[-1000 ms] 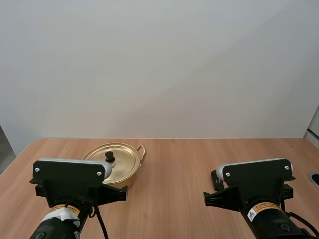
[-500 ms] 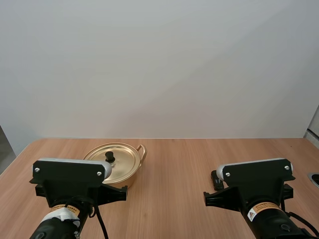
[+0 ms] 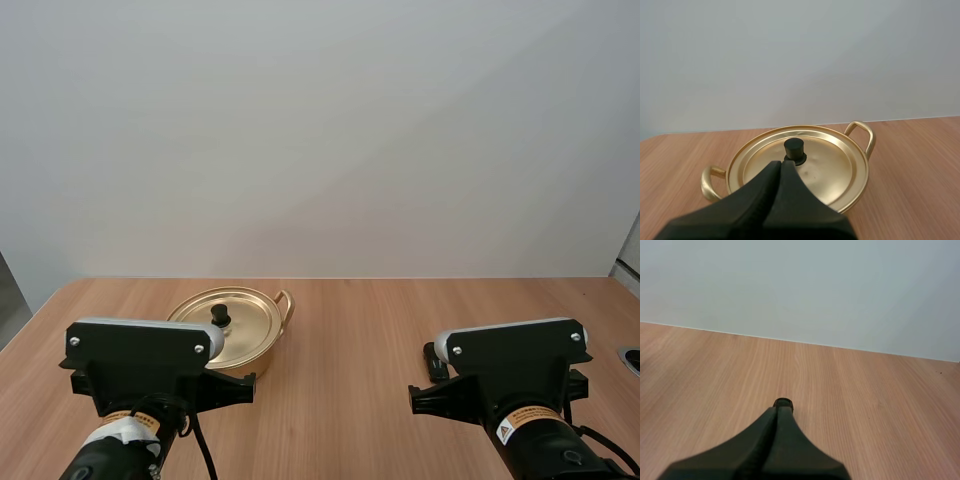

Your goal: Open the pot, put the car inside, and close it

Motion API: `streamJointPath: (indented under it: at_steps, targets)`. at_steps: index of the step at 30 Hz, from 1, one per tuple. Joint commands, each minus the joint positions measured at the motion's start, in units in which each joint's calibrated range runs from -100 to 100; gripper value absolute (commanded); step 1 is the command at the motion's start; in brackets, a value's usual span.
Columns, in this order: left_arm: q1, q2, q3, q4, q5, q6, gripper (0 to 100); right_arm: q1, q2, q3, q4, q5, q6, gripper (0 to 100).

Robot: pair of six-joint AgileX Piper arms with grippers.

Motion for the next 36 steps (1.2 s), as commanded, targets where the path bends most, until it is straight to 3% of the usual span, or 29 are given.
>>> streamJointPath:
  at_steps: [1, 18, 24, 30, 36]
  targets:
    - [0.04, 0.0, 0.0, 0.1, 0.0, 0.0, 0, 0.1, 0.0, 0.0, 0.0, 0.1, 0.0, 0]
    - [0.04, 0.0, 0.0, -0.1, -0.1, 0.0, 0, 0.1, 0.0, 0.0, -0.7, 0.1, 0.0, 0]
    - [0.04, 0.0, -1.5, 4.4, -0.8, 1.1, 0, 0.1, 0.0, 0.0, -8.8, -2.5, 0.0, 0]
    - [0.04, 0.0, -10.4, 8.1, -7.8, 1.1, 0, 0.1, 0.0, 0.0, -15.6, -14.2, 0.0, 0]
    - [0.04, 0.0, -19.7, 6.4, 3.1, 1.1, 0, 0.1, 0.0, -0.7, -19.4, -19.6, 0.0, 0]
